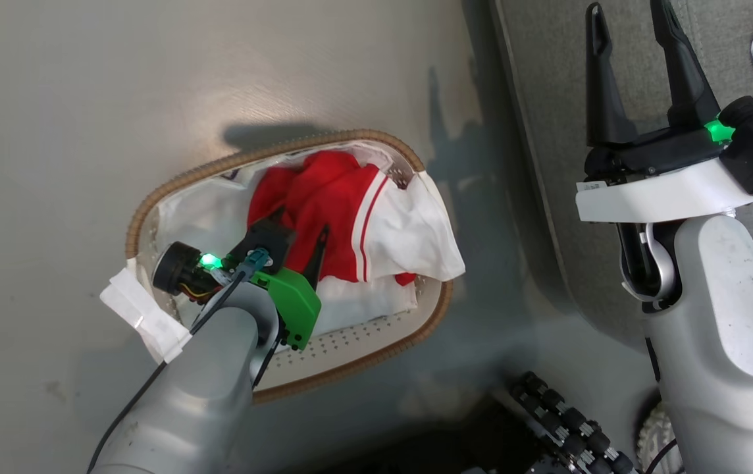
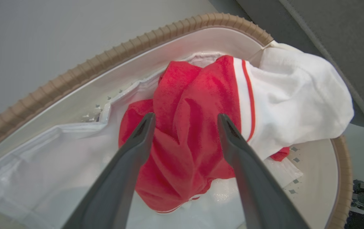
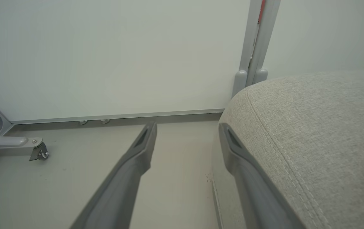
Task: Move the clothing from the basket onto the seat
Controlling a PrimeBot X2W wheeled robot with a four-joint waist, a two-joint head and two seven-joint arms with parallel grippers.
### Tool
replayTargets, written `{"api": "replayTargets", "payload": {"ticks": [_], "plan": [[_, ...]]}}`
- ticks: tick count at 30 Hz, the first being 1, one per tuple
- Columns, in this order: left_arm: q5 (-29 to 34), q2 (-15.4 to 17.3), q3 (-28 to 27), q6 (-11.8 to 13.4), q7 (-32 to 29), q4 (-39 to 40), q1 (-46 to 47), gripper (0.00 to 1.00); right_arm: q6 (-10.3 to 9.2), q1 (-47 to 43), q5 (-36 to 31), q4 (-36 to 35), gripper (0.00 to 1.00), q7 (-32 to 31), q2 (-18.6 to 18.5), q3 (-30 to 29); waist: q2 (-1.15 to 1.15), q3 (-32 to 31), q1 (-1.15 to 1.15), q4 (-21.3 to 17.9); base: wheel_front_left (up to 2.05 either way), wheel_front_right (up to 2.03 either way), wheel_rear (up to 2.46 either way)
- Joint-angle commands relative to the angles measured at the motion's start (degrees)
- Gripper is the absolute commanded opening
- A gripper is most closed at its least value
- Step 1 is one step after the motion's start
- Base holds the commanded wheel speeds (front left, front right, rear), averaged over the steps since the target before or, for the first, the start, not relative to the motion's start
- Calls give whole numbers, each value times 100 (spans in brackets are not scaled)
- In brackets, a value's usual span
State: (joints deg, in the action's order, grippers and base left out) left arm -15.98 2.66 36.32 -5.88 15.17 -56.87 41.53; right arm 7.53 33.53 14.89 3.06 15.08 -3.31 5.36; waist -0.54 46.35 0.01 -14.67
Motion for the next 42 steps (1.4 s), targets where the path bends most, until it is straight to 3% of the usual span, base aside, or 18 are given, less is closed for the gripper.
{"api": "replayTargets", "payload": {"ticks": [1,15,16,17,27,42], "plan": [[81,44,15,24,-4,-127,186,100,-8,79,-11,-40,100,12,10,-12,54,408,-1,-254,0,0,0],[50,41,361,-93,-4,-844,743,100,-8,-82,-206,-171,100,12,24,-120,54,691,-1,-232,3,3,3],[58,42,413,-112,-4,-830,781,32,-8,-84,-224,-168,100,12,26,-115,54,699,-1,-216,2,2,2],[18,44,422,-112,-4,-823,798,0,-8,-82,-236,-160,100,12,27,-112,54,702,-1,-206,0,0,0],[-358,39,393,-166,-4,-378,439,0,-8,43,-257,46,100,12,29,-32,54,253,-1,-18,0,0,0],[-645,26,120,-168,-2,1327,-864,0,-8,-603,-218,629,100,12,-177,76,54,-1560,-1,885,0,0,0]]}}
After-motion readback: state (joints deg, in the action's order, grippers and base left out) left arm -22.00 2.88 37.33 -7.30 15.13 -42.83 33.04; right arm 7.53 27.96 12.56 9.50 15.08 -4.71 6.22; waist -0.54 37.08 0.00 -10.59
